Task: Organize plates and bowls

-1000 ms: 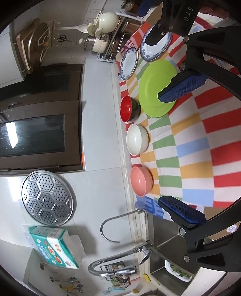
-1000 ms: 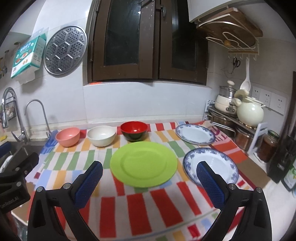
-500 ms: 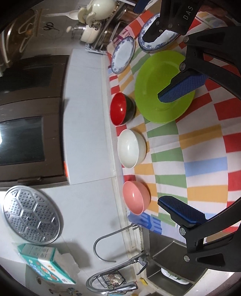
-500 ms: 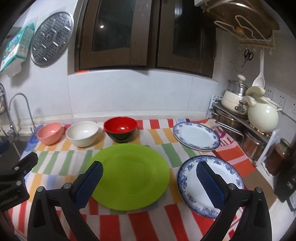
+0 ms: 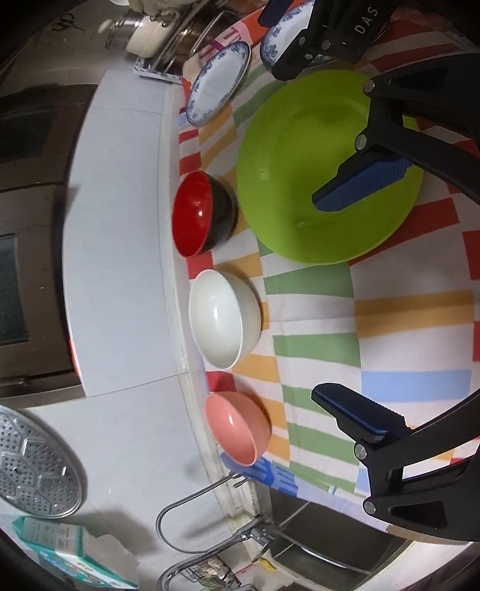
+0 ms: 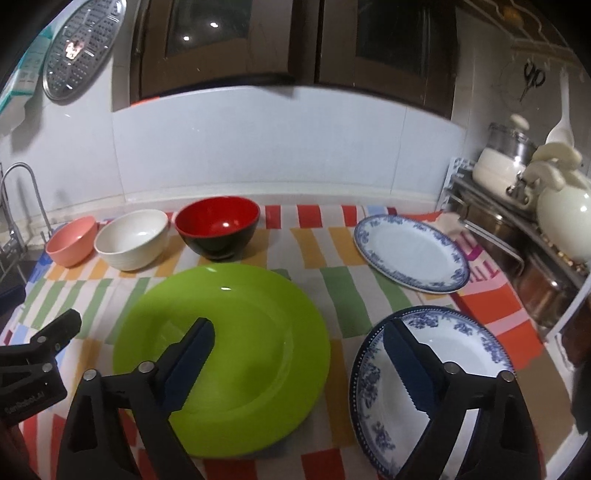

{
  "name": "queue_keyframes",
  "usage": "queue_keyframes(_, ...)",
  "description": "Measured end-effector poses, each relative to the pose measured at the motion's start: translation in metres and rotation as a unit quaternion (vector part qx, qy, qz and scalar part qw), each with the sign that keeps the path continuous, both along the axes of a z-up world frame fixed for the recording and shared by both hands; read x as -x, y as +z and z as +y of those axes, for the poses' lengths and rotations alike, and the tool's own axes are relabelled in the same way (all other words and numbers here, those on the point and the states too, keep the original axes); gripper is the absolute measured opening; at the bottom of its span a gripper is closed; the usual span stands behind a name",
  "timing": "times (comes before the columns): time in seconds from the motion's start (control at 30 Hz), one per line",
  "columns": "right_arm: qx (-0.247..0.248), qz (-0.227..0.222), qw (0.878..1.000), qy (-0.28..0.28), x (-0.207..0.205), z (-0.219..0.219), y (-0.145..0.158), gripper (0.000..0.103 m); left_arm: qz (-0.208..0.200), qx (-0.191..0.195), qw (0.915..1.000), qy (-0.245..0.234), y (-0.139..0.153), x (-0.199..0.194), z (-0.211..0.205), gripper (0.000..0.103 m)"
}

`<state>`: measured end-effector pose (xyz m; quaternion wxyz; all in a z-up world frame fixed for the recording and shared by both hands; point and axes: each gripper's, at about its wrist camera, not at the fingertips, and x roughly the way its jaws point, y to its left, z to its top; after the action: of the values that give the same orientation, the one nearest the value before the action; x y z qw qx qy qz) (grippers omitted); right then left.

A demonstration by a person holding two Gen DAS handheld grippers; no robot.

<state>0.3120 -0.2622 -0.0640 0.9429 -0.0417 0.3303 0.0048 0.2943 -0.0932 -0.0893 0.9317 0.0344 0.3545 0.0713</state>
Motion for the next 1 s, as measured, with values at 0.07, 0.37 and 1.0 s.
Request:
queue_keyframes(0.07, -0.002, 0.008, 1.000, 0.000, -0.007, -0.002, -0.007, 0.090, 0.003, 0.000, 1.0000, 0.004, -0.005, -0.006, -0.002, 0.094)
queue_keyframes(0.37, -0.001, 0.033, 0.999, -0.001, -0.027, -0.010, -0.028, 0.080, 0.034, 0.015, 0.9993, 0.003, -0.031, -0.029, -0.011, 0.086)
queue_keyframes(1.0, -0.016, 0.078, 0.997, 0.004, -0.052, -0.017, -0.058, 0.059, 0.081, 0.029, 0.9961, -0.016, -0.062, -0.053, -0.024, 0.068)
